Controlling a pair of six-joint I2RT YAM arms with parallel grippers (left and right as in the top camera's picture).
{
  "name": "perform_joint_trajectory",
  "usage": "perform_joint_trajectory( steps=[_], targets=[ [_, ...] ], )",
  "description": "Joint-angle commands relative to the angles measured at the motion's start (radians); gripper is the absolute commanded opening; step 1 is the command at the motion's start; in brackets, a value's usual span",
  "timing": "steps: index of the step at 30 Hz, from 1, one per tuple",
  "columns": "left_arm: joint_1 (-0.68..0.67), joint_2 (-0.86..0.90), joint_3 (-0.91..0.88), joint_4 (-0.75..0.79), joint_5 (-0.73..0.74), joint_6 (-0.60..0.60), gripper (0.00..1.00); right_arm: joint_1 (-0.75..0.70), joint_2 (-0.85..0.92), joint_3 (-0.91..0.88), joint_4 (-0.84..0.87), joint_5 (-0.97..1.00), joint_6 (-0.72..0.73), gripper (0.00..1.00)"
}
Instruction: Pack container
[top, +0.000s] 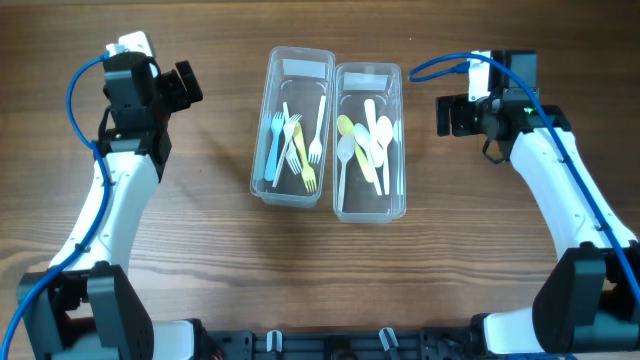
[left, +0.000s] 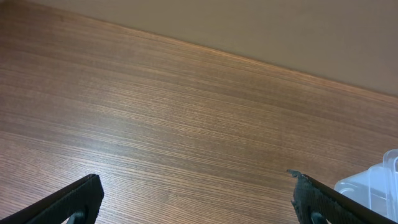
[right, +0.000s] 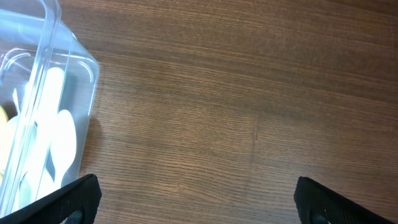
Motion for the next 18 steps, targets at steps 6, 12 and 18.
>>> perform_joint_trajectory(
  steps=[6, 12, 18],
  targets=[
    [0.004, -0.018, 0.005, 0.0, -0.013, -0.005, 1.0, 0.001, -0.005, 0.002, 0.003, 0.017, -0.008, 1.0],
    [0.004, -0.018, 0.005, 0.0, -0.013, -0.005, 1.0, 0.001, -0.004, 0.002, 0.003, 0.017, -0.008, 1.0],
    [0.005, -0.018, 0.005, 0.0, -0.013, -0.005, 1.0, 0.001, -0.063, 0.002, 0.003, 0.017, -0.008, 1.0]
  ],
)
